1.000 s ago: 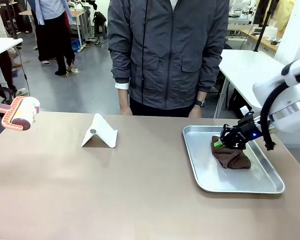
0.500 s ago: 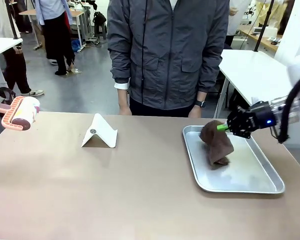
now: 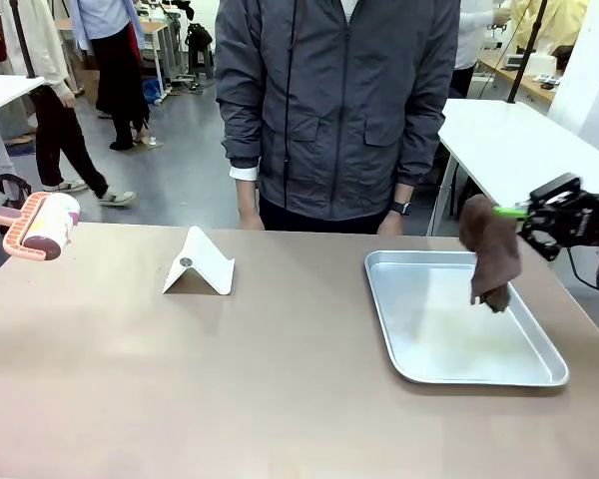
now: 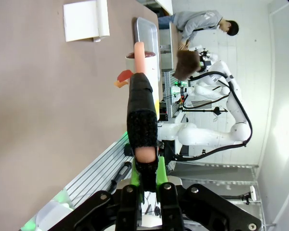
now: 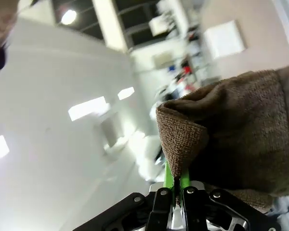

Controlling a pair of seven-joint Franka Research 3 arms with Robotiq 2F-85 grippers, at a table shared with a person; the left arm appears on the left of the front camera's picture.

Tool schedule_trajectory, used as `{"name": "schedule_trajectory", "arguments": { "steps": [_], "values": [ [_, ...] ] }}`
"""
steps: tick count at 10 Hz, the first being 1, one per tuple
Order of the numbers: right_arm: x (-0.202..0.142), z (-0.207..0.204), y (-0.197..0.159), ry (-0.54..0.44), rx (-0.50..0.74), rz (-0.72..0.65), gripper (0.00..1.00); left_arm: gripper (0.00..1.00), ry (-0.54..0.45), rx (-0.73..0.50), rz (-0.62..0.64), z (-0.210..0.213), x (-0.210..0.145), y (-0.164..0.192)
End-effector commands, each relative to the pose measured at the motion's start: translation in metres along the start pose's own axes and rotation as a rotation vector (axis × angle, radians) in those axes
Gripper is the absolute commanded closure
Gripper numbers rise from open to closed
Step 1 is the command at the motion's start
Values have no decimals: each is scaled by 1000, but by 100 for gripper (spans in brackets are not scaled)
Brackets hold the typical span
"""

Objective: Clean the surface of the table.
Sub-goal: Clean the area not pointed to by the person.

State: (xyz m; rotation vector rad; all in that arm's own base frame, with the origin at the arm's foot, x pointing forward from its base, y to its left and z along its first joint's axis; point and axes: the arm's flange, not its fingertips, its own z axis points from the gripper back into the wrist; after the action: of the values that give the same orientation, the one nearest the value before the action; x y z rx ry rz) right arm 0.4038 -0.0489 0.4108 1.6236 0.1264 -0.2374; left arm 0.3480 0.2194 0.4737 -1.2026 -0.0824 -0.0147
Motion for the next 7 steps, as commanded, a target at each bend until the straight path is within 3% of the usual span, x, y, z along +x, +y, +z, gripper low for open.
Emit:
{"name": "schedule_trajectory", "arguments": {
  "steps": [1,4,5,7],
  "values": [
    [-8,14,2,116,216,-14,96,86,-3,-8,11,0,-1,-5],
    [-10,26,-1,121,307,-33,96,86,-3,-8,11,0,-1,-5],
    [-8,26,-2,87,309,-31,96,86,-3,-8,11,0,-1,-5],
    [-16,26,0,125,267,-22,96,86,-3,-8,11,0,-1,-5]
  ]
}}
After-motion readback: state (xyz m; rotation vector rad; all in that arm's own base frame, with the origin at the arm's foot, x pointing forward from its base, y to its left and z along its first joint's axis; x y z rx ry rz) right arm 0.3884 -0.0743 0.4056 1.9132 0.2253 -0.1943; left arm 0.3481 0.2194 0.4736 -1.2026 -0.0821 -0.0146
